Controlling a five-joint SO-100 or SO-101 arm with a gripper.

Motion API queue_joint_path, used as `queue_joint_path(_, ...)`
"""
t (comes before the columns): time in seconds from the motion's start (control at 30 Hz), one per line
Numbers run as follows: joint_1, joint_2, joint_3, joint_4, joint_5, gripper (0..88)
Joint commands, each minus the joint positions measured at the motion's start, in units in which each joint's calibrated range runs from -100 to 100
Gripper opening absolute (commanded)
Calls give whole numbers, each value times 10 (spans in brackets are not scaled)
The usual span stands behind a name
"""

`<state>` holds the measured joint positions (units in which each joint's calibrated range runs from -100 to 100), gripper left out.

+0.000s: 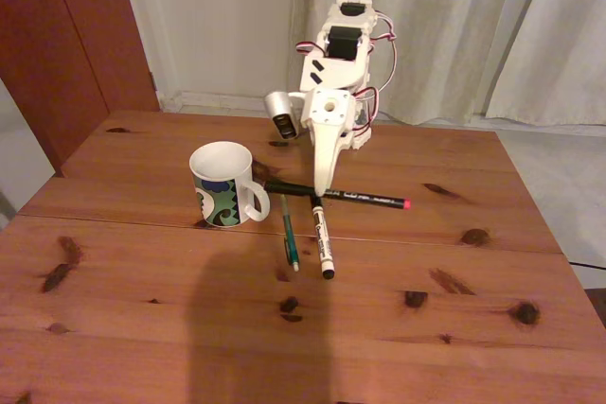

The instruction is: Clean up the desk and place the pens and markers into the cup

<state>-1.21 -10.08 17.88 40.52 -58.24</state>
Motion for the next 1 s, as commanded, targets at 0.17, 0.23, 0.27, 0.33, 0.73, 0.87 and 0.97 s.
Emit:
queue_joint_path(0.17, 6, -127, 26, -19, -33, 9)
queue_joint_path(0.23, 7, -145, 32, -19, -54, 9)
queue_joint_path(0.27, 7, -154, 35, -19, -65, 9)
queue_joint_path(0.33, 7, -168, 38, -19, -87, 9)
queue_joint_path(0.73, 29, -210, 76, -19, -139, 9)
queue_joint_path(0.87, 24, -207, 84, -12, -83, 9)
queue_joint_path(0.97, 23, -207, 84, -12, -40, 10)
